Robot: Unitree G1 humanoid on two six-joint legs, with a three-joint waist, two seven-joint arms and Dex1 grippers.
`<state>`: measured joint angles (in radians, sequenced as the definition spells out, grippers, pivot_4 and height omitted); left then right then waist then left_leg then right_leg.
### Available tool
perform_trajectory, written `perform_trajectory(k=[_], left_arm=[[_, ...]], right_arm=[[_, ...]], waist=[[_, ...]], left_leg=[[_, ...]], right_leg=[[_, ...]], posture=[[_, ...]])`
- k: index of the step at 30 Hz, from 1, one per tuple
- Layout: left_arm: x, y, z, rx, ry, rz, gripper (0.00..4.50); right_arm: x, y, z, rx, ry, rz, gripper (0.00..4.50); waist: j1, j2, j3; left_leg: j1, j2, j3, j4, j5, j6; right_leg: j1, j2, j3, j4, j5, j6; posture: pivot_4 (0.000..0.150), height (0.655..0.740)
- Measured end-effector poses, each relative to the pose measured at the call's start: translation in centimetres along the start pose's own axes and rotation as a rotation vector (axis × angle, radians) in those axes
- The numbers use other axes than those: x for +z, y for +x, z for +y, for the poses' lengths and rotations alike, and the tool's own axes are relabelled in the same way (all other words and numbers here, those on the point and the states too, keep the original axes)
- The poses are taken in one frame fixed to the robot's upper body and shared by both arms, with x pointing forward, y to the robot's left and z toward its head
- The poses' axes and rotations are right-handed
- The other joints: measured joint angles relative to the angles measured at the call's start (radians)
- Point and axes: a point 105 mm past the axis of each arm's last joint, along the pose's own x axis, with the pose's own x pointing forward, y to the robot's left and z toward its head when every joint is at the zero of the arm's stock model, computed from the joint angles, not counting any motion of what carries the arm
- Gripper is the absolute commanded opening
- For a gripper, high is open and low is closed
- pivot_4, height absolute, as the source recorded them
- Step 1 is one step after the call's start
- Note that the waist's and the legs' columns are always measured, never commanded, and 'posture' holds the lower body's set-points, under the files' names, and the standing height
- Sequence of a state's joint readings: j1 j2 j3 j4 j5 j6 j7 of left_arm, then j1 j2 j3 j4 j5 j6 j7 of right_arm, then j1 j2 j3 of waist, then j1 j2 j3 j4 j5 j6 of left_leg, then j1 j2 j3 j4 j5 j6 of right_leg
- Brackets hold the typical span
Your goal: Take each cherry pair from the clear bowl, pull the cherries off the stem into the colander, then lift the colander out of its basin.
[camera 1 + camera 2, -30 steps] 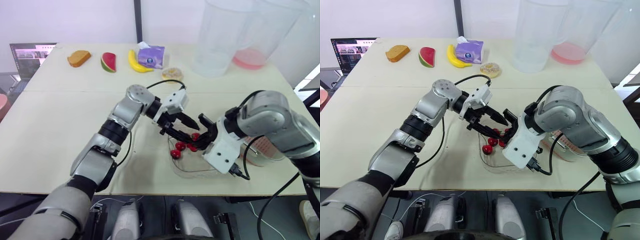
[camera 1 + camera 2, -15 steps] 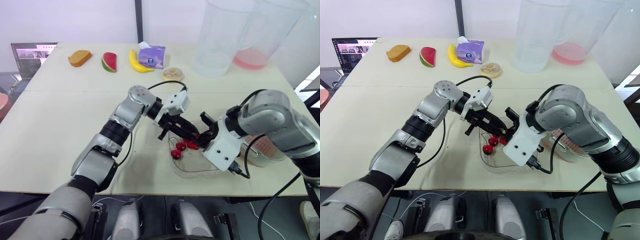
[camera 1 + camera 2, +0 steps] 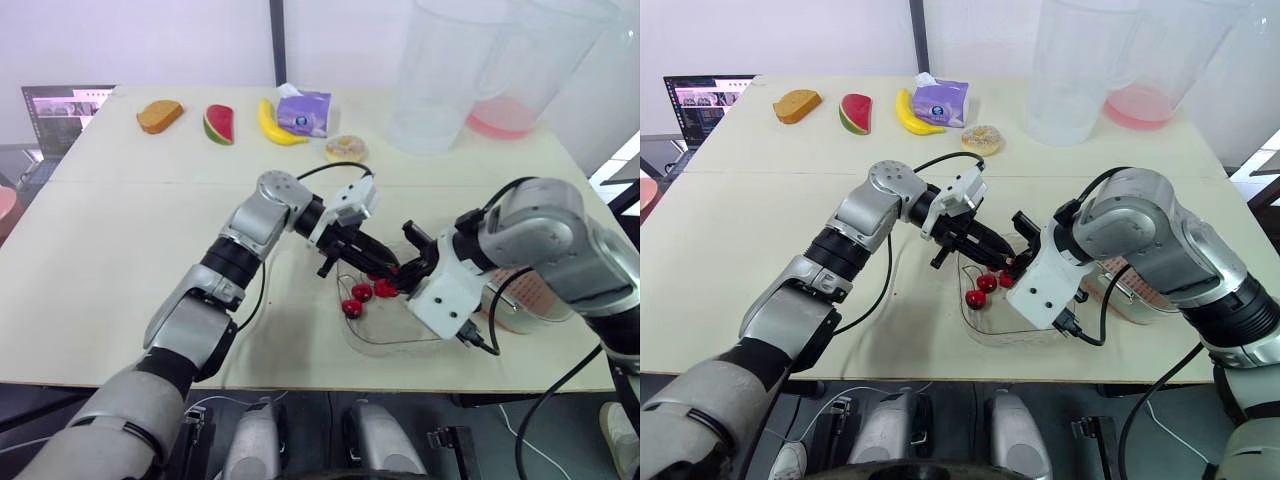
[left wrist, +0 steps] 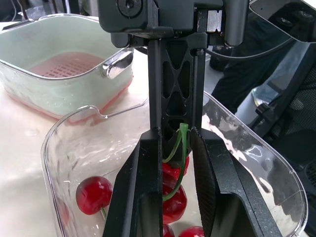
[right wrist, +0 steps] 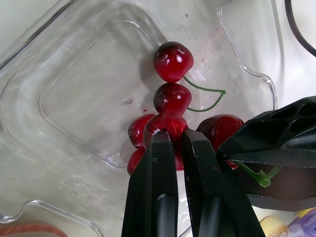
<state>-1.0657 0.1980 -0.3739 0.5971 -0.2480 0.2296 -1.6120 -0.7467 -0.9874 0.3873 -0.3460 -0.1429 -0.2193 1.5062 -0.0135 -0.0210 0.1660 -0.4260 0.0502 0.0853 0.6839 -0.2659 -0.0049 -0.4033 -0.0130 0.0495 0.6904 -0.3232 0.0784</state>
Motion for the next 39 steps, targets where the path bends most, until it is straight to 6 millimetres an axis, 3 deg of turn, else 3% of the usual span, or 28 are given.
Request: perform_trajectory(k=[9, 16, 30, 33, 38, 39], left_arm=[[0.03, -0.24, -0.04, 0.002, -0.022, -0.012, 0.32], [0.12, -0.72, 0.09, 0.021, -0.024, -0.019, 3.64], [-0.22, -0.84, 0.3, 0.033, -0.037, -0.015, 3.64], [-0.14, -0.39, 0.32, 0.024, -0.031, -0.016, 2.85], [-0.19, -0.13, 0.34, 0.02, -0.033, -0.012, 0.26], [-0.19, -0.13, 0.33, 0.019, -0.033, -0.012, 0.04]], right_arm=[[0.02, -0.01, -0.04, -0.019, 0.003, -0.006, 0.0], [0.83, 0.39, 0.3, -0.004, -0.02, -0.028, 0.0], [0.92, 0.37, 0.26, -0.005, -0.014, -0.027, 0.0], [0.92, 0.37, 0.26, -0.005, -0.014, -0.028, 0.0], [0.91, 0.38, 0.25, -0.006, -0.012, -0.028, 0.0], [0.91, 0.38, 0.24, -0.006, -0.01, -0.028, 0.0]], waist=[[0.0, 0.0, 0.0], [0.0, 0.0, 0.0], [0.0, 0.0, 0.0], [0.001, 0.0, 0.0], [0.0, 0.0, 0.0], [-0.001, 0.0, 0.0]], left_leg=[[0.0, 0.0, 0.0, 0.0, 0.0, 0.0], [0.0, 0.0, 0.0, 0.0, 0.0, 0.0], [0.0, 0.0, 0.0, 0.0, 0.0, 0.0], [0.0, 0.0, 0.0, 0.0, 0.0, 0.0], [0.0, 0.0, 0.0, 0.0, 0.0, 0.0], [0.0, 0.0, 0.0, 0.0, 0.0, 0.0]], right_leg=[[0.0, 0.0, 0.0, 0.0, 0.0, 0.0], [0.0, 0.0, 0.0, 0.0, 0.0, 0.0], [0.0, 0.0, 0.0, 0.0, 0.0, 0.0], [0.0, 0.0, 0.0, 0.0, 0.0, 0.0], [0.0, 0.0, 0.0, 0.0, 0.0, 0.0], [0.0, 0.0, 0.0, 0.0, 0.0, 0.0]], posture=[[0.15, 0.74], [0.15, 0.74], [0.15, 0.74], [0.15, 0.74], [0.15, 0.74], [0.15, 0.74]])
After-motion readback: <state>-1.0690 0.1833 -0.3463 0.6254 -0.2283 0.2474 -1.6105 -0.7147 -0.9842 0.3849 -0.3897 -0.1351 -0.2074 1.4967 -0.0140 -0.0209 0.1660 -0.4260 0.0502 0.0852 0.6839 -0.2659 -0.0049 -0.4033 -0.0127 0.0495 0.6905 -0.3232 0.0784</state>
